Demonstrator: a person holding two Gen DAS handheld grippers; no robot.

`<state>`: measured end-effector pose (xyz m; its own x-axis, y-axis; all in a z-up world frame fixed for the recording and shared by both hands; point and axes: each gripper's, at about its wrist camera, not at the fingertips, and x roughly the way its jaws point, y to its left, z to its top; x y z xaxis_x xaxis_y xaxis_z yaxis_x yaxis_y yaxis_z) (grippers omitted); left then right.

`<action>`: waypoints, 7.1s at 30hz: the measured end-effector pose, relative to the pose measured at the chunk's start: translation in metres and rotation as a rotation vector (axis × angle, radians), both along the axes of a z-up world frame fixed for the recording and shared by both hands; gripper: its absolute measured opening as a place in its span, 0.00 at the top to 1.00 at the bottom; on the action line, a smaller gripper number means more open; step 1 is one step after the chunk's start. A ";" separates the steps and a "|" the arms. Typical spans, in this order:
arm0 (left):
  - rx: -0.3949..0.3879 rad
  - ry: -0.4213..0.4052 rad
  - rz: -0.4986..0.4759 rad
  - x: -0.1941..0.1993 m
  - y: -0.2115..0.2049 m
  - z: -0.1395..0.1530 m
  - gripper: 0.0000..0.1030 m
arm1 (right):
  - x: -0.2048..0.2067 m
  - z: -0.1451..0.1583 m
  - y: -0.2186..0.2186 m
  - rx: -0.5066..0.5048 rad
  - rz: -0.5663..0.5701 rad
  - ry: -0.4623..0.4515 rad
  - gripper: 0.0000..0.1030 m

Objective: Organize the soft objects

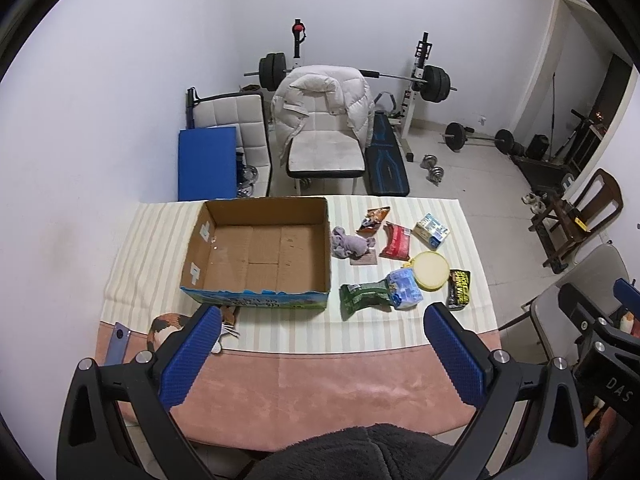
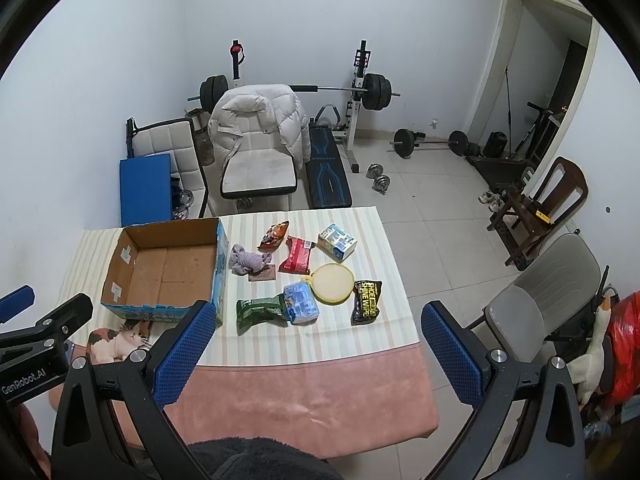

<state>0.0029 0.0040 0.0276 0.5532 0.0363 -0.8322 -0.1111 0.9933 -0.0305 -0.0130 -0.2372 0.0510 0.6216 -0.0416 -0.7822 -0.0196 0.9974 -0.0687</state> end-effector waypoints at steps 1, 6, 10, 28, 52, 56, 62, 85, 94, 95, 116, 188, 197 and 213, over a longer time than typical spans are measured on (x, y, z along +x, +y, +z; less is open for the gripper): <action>0.002 -0.002 0.002 0.000 0.000 0.000 0.00 | 0.001 0.000 -0.001 -0.001 -0.001 -0.001 0.00; 0.010 -0.006 0.004 -0.001 0.000 0.000 0.00 | 0.001 0.001 -0.001 0.000 -0.001 -0.003 0.00; 0.017 -0.011 0.005 0.000 0.001 0.000 0.00 | 0.002 0.000 -0.001 0.001 -0.002 -0.011 0.00; 0.018 0.001 -0.003 0.003 -0.006 -0.007 0.00 | 0.002 -0.001 -0.002 0.016 0.000 -0.014 0.00; -0.099 0.490 -0.176 0.226 -0.116 -0.252 0.08 | 0.200 -0.287 -0.152 0.127 -0.145 0.485 0.00; -0.156 0.666 -0.175 0.266 -0.145 -0.330 0.18 | 0.239 -0.357 -0.175 0.155 -0.159 0.589 0.00; -0.201 0.849 -0.131 0.293 -0.163 -0.418 0.18 | 0.277 -0.435 -0.186 0.189 -0.161 0.697 0.01; -0.164 0.710 -0.146 0.243 -0.151 -0.326 0.79 | 0.246 -0.468 -0.180 0.230 -0.176 0.790 0.63; -0.246 0.536 -0.120 0.210 -0.079 -0.224 0.81 | 0.203 -0.369 -0.121 0.322 -0.049 0.659 0.63; -0.250 0.508 -0.106 0.209 -0.070 -0.216 0.81 | 0.201 -0.355 -0.108 0.328 -0.024 0.642 0.63; -0.129 0.543 0.089 0.300 0.204 -0.295 0.85 | 0.299 -0.353 0.287 0.256 0.251 0.597 0.63; 0.352 0.353 -0.146 0.270 0.020 -0.269 0.02 | 0.237 -0.509 0.070 0.739 -0.526 0.876 0.36; 0.099 0.446 -0.252 0.319 -0.056 -0.281 0.02 | 0.233 -0.479 0.032 0.561 -0.364 0.825 0.68; -0.009 0.725 -0.310 0.404 -0.184 -0.423 0.08 | 0.261 -0.473 -0.137 0.364 -0.341 0.794 0.68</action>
<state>0.4068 -0.1804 -0.3957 -0.1441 -0.0390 -0.9888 0.1755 0.9824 -0.0643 0.2480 -0.3744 -0.4217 -0.1011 0.2074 -0.9730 0.3707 0.9155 0.1566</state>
